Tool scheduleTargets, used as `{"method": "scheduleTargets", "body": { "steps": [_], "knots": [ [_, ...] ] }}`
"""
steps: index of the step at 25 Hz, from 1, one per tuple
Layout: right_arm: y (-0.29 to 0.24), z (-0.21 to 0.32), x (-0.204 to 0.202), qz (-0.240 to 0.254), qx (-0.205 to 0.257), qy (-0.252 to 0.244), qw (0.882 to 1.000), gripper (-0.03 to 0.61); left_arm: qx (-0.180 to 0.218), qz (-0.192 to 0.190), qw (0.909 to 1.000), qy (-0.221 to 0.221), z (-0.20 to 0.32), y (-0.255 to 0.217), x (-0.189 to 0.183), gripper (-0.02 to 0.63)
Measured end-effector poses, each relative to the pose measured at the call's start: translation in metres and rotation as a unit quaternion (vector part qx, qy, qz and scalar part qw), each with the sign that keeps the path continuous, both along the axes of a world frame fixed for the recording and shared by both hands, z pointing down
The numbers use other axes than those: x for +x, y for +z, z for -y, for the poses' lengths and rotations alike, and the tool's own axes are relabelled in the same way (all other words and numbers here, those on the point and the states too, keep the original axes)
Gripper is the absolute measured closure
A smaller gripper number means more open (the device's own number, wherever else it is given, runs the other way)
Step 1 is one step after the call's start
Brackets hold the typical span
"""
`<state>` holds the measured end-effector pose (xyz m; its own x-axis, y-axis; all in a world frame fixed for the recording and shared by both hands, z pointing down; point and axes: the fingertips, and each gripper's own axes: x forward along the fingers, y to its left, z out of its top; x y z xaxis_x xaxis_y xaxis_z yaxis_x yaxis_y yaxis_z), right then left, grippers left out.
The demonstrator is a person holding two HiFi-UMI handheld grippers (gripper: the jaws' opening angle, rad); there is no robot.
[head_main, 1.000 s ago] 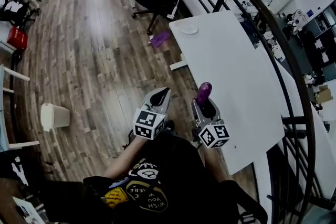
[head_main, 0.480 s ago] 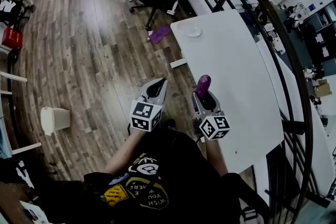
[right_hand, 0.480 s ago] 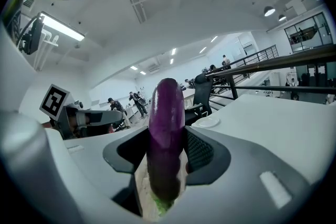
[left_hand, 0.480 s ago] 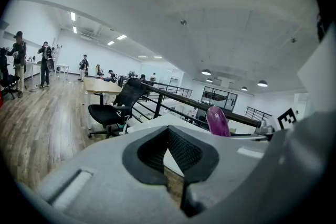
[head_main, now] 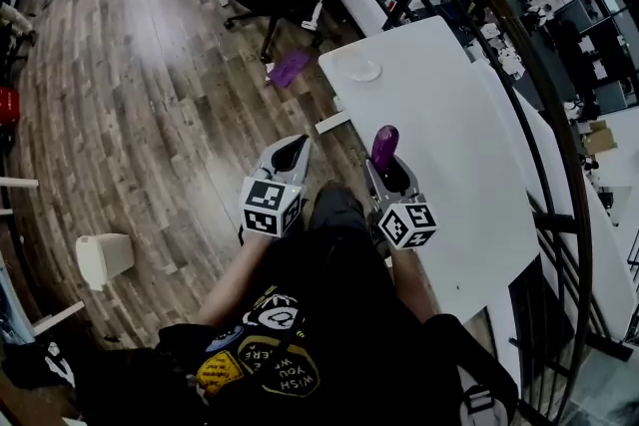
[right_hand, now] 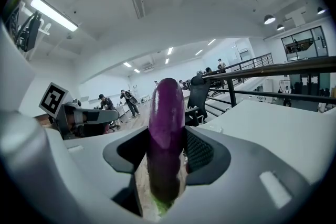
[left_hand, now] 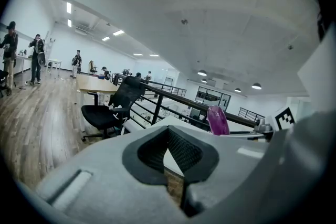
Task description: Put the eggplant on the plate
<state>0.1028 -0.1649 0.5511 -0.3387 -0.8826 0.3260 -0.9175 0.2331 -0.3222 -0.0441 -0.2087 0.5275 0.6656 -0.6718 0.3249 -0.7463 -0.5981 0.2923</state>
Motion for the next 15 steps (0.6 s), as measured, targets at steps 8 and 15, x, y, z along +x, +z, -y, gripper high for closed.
{"method": "scheduleTargets", "body": {
  "steps": [8, 15],
  "knots": [
    [0.035, 0.087, 0.015, -0.057, -0.019, -0.035, 0.998, 0.365, -0.02, 0.002, 0.9997, -0.016, 0.07, 0.027, -0.003, 0.609],
    [0.073, 0.172, 0.058, -0.127, -0.037, -0.088, 0.987, 0.365, -0.057, -0.045, 0.9974, -0.002, 0.146, 0.069, 0.047, 0.609]
  ]
}}
